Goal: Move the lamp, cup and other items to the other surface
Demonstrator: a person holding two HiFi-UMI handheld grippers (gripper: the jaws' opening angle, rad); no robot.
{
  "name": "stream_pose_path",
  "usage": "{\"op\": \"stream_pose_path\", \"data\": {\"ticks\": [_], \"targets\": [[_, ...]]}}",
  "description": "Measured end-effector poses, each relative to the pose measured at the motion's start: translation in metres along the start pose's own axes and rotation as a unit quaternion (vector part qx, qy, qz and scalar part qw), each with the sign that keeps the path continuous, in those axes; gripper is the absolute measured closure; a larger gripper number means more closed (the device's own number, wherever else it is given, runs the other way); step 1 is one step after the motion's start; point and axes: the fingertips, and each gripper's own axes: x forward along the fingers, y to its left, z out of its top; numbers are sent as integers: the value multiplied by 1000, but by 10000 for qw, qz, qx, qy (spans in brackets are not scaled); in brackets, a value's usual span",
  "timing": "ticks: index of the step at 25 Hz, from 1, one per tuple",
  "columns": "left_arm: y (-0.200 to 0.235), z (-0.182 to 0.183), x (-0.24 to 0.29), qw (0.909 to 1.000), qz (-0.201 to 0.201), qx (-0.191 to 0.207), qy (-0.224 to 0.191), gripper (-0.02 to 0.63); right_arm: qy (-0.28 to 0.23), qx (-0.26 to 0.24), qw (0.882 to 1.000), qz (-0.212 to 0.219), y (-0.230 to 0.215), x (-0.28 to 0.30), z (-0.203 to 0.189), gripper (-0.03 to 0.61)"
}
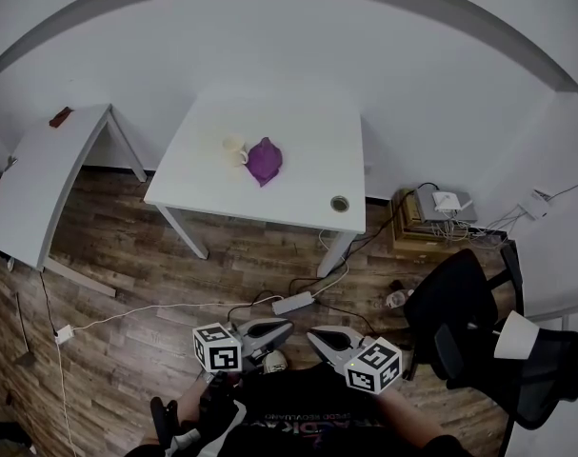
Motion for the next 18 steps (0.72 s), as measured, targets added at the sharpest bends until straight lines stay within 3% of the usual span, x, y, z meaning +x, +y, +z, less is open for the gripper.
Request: {"op": "stream_pose_path", "data": {"ticks": [18], "targets": [[1,-2,1,9997,-61,-229,-54,615,-74,114,9999,-71,1,-6,-3,574]]}}
